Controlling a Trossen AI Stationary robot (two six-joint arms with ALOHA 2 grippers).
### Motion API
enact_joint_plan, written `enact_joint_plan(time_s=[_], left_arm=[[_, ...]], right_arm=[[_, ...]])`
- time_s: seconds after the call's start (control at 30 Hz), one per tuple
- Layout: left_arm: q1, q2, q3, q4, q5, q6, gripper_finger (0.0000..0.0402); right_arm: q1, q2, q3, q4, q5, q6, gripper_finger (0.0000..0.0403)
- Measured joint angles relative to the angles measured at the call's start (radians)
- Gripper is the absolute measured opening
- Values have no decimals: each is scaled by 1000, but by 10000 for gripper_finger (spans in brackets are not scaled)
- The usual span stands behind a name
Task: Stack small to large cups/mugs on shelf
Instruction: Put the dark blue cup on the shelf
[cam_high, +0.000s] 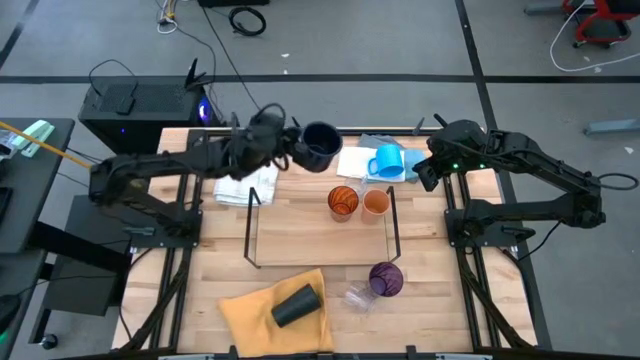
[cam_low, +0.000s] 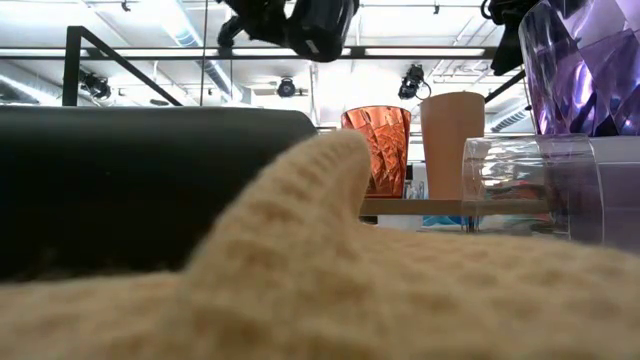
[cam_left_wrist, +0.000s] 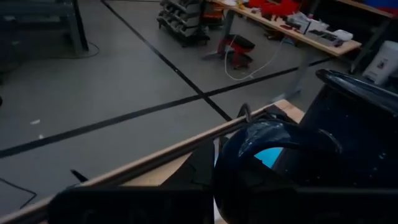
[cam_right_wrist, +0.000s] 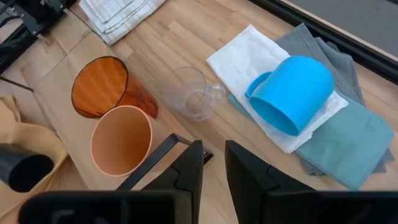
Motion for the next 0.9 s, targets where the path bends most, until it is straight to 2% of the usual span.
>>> enact_joint_plan(time_s=[0.07,0.13,0.23,0.3,0.53,0.7,0.77,0.9], left_arm=[[-17,-5,-31,2,-32,-27,18],[-44,-3,-57,-30,-113,-92,18],[-57,-1,-83,-18,-116,-121,18],[-62,-1,-106,1,-88,-71,18],[0,-25,-158,11,163,162,18],[104,-56,-159,61,296,221,18],[166,-65,-159,143,404,242,18],[295,-70,-211,343,699,241,18]], right_arm=[[0,0,0,1,0,1,75],[0,0,0,2,3,3,75],[0,0,0,2,3,5,75],[0,0,0,2,3,5,75],[0,0,0,2,3,7,75],[0,0,0,-1,3,24,75],[0,0,0,-1,3,27,75],[0,0,0,-1,3,49,75]])
